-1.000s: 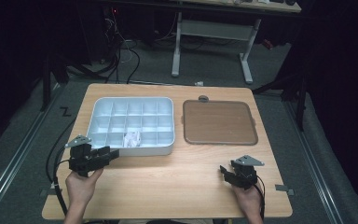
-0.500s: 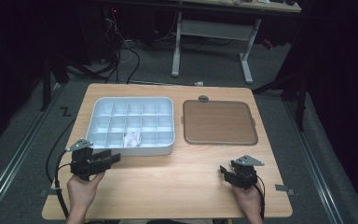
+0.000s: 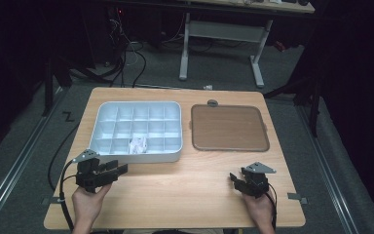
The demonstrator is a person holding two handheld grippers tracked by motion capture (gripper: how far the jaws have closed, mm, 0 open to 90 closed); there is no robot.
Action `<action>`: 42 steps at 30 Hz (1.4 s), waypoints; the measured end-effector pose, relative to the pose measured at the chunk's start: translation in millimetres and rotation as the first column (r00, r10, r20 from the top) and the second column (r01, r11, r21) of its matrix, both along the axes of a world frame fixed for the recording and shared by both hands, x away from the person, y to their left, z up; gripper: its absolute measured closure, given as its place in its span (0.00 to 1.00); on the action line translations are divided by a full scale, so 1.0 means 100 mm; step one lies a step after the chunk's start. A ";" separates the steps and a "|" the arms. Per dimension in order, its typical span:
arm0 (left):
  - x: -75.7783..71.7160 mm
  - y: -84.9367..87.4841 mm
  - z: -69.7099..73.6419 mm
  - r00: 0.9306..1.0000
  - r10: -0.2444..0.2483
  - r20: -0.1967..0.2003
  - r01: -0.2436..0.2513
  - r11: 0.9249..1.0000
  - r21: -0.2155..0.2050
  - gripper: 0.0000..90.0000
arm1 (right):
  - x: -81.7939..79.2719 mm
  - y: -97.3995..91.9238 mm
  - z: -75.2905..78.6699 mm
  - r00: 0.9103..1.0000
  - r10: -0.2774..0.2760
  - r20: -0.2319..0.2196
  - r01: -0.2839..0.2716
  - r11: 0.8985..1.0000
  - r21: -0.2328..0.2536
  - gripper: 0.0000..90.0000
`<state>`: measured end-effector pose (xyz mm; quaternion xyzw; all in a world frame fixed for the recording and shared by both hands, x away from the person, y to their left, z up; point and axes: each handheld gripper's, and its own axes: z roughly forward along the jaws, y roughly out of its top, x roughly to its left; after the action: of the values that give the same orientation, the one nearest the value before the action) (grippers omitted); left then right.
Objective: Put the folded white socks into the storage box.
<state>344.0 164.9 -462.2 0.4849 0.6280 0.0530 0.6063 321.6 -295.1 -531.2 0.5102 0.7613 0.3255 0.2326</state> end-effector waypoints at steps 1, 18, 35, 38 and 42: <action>-0.01 -0.01 -0.01 1.000 -0.001 -0.002 0.001 1.000 -0.003 0.54 | 0.00 0.00 0.00 1.000 0.000 0.000 0.000 1.000 0.000 0.51; -0.03 -0.07 -0.13 1.000 -0.011 -0.023 0.011 1.000 -0.010 0.53 | 0.00 0.00 0.00 1.000 0.000 0.000 0.000 1.000 0.000 0.51; -0.04 -0.21 -0.30 0.997 -0.042 -0.062 0.043 0.999 0.015 0.51 | 0.00 0.00 0.00 1.000 -0.001 0.000 0.001 1.000 0.000 0.51; -0.04 -0.23 -0.32 0.997 -0.044 -0.066 0.045 0.999 0.019 0.50 | 0.00 0.00 0.00 1.000 0.000 0.000 0.000 1.000 0.000 0.50; -0.04 -0.29 -0.40 0.996 -0.051 -0.077 0.054 0.998 0.036 0.50 | 0.00 0.00 0.00 1.000 0.000 0.000 0.000 1.000 0.000 0.50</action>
<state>340.0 136.4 -501.8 0.5143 0.6365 0.0308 0.5740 321.6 -295.1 -531.2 0.5101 0.7614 0.3256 0.2325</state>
